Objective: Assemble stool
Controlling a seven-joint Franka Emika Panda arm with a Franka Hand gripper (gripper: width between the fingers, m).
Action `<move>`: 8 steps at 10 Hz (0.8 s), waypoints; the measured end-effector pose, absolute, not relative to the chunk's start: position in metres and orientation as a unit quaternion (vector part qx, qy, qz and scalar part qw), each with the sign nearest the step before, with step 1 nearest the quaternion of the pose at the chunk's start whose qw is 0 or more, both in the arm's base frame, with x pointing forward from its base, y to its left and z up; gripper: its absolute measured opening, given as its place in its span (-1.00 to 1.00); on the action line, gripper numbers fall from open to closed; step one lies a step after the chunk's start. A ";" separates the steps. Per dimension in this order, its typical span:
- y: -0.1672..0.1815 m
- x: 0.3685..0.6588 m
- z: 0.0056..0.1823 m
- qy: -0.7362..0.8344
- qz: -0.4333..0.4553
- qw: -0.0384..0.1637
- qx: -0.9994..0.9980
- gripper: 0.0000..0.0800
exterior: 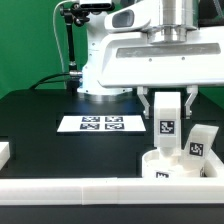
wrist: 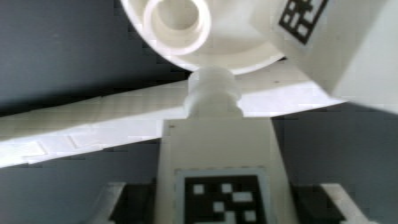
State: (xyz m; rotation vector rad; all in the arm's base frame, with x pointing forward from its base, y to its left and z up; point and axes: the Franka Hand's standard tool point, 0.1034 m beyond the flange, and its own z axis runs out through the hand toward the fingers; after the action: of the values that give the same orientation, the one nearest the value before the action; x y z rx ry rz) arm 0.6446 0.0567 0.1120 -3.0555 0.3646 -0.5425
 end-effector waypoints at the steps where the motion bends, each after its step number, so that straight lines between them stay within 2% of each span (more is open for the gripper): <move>1: 0.057 0.645 0.111 0.110 -0.178 0.008 -0.978 -0.16; 3: 0.051 0.638 0.102 0.074 -0.183 -0.003 -0.980 -0.16; 5: 0.038 0.630 0.101 0.039 -0.191 -0.014 -0.981 -0.16; 8: 0.037 0.626 0.098 0.033 -0.199 -0.016 -0.979 -0.16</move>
Offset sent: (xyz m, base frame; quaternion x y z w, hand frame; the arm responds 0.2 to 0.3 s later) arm -0.0193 -0.0279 -0.0022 -0.0252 0.0305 -0.1183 0.9922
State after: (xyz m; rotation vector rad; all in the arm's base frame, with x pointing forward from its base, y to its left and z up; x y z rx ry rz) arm 0.6265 0.0365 0.0980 -3.1087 0.1038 -0.6324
